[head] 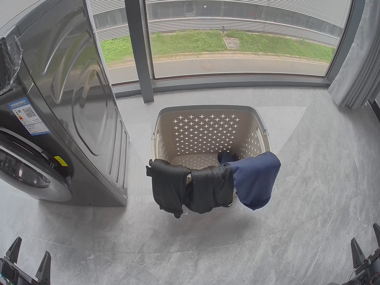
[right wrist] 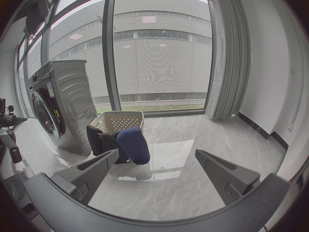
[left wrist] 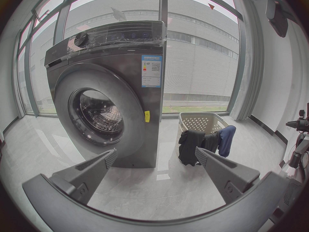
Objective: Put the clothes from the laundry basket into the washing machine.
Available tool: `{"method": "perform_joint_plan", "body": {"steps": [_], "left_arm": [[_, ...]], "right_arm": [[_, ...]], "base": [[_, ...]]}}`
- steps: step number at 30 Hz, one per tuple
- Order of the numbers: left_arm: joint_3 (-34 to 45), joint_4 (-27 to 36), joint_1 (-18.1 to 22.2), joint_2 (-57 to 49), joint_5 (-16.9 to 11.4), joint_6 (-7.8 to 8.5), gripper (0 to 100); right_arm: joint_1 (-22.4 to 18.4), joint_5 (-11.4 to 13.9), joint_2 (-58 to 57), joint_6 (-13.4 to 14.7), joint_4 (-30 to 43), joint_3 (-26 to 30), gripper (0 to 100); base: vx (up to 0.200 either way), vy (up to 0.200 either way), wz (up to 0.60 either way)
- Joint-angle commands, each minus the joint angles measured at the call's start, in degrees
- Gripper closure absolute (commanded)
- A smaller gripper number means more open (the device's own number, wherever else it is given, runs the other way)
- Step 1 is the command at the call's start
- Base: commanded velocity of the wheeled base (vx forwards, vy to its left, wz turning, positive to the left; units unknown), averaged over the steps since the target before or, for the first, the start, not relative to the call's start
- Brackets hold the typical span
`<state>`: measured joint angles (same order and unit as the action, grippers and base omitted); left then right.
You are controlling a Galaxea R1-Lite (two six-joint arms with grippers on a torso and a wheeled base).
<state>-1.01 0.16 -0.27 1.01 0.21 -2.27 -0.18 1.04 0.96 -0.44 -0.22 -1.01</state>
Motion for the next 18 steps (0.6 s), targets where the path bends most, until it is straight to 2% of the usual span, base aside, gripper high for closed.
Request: {"method": "perform_joint_plan", "body": {"steps": [1, 4, 10, 18], "left_arm": [[0.8, 0.0, 0.0, -0.4, 0.1, -0.02, 0], [0.8, 0.0, 0.0, -0.4, 0.1, -0.02, 0], [0.8, 0.0, 0.0, -0.4, 0.1, -0.02, 0], [0.8, 0.0, 0.0, -0.4, 0.1, -0.02, 0]], "right_arm": [[0.0, -0.1, -1.0, 0.0, 0.0, 1.0, 0], [0.0, -0.2, -1.0, 0.0, 0.0, 1.0, 0], [0.0, -0.1, -1.0, -0.1, 0.0, 1.0, 0], [0.0, -0.2, -1.0, 0.0, 0.0, 1.0, 0]], "base": [[0.0, 0.2, 0.0], [0.0, 0.2, 0.0], [0.0, 0.0, 0.0], [-0.2, 0.0, 0.0]]}}
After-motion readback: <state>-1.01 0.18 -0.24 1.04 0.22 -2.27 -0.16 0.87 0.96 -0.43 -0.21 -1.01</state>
